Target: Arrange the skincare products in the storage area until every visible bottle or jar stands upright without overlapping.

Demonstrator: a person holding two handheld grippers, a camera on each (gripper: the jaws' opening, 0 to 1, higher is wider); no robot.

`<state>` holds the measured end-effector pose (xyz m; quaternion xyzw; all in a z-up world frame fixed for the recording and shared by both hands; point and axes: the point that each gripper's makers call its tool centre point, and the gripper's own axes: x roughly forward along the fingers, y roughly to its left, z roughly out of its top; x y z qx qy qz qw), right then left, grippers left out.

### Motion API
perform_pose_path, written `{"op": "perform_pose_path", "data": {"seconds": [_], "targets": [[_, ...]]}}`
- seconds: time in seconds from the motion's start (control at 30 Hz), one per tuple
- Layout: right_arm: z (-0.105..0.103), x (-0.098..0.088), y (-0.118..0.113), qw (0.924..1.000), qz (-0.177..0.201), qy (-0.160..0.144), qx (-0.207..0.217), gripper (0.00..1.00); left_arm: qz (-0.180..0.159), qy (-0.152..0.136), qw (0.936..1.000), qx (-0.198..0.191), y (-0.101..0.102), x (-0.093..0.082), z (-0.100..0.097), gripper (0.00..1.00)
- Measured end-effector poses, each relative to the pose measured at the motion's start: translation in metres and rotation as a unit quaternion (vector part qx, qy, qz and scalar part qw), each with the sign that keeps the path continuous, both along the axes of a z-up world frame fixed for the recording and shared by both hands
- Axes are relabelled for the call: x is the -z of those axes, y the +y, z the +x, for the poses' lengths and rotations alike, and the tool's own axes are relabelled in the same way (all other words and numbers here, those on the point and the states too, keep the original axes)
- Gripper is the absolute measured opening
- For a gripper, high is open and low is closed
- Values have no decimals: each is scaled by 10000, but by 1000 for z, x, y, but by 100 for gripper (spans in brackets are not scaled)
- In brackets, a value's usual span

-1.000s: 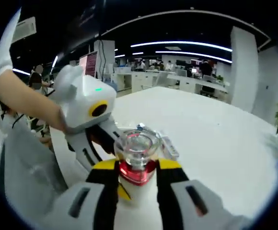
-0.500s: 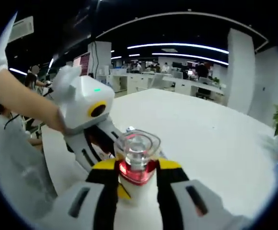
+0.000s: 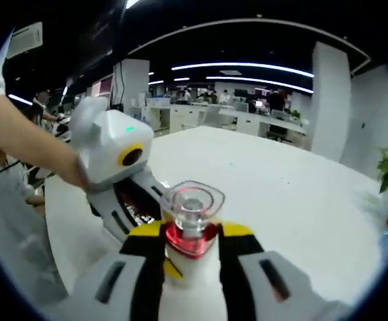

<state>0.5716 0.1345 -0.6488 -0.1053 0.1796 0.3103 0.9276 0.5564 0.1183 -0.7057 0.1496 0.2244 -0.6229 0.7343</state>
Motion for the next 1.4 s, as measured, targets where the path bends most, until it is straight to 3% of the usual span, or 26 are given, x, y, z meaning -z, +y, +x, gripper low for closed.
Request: {"op": "perform_pose_path", "data": {"seconds": [0.2,0.47,1.13,1.4], "targets": [[13,-1,-4,9999,23,-41,117,30,-5,36,10000,26,-3,2,18,25],[22,-2,-8,9998,14,-65,165,30,50,46,10000,64,-8,3,25,25],[24,-1,-6,9999,-8,-39,134,33,167,66,9998,-75,-9,8,24,25],[19,0,-5,9999,0,68,131,40,291,160,9992,-234,-3,10,22,36]]}}
